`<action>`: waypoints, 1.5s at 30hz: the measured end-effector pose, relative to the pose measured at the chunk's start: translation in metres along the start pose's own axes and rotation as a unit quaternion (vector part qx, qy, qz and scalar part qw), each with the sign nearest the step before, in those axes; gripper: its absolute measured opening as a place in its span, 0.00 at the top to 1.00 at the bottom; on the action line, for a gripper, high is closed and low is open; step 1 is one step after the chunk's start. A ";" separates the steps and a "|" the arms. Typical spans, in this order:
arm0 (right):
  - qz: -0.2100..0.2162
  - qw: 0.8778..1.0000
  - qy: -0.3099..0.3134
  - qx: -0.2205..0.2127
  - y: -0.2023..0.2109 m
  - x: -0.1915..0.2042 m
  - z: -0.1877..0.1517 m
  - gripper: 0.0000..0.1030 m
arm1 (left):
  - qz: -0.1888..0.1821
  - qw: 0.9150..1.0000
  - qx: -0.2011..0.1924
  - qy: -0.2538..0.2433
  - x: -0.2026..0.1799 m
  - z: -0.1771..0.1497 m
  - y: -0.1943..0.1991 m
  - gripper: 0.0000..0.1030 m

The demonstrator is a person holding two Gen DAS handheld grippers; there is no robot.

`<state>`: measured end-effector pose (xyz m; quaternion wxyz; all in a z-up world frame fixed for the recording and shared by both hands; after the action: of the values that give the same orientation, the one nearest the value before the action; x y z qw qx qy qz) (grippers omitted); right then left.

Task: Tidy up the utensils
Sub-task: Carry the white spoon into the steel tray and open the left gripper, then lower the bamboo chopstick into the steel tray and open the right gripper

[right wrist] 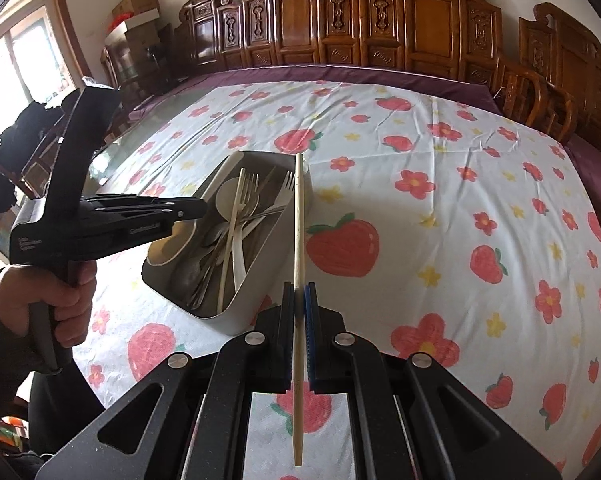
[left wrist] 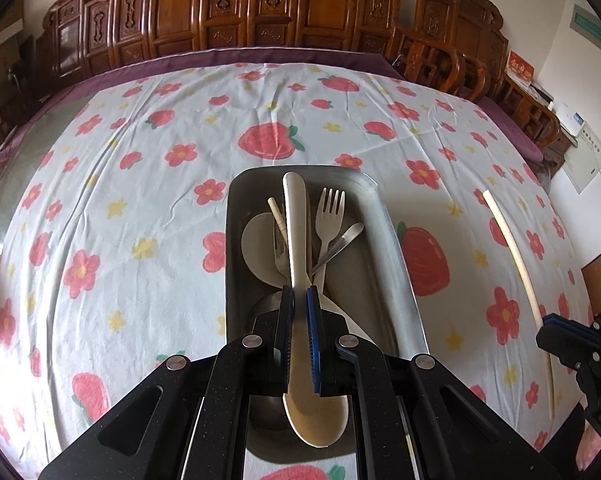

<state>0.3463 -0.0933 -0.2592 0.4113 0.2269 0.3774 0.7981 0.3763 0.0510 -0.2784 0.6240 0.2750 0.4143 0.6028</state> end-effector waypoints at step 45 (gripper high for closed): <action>0.041 0.998 -0.039 0.012 -0.108 0.056 0.062 0.92 | 0.015 0.998 -0.057 0.017 0.057 -0.007 0.074 0.83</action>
<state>0.4089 0.0195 -0.3035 0.3899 0.2783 0.3613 0.8000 0.3275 0.1148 -0.2304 0.6229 0.2348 0.3854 0.6391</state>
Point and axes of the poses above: each gripper's, at about its wrist camera, not at the fingertips, and y roughly against the way its jaws point, x to its left, z to its top, the point moved 10 cm from there along -y, roughly the way its jaws point, and after that the axes turned 9 degrees about y, right-handed, at the moved point
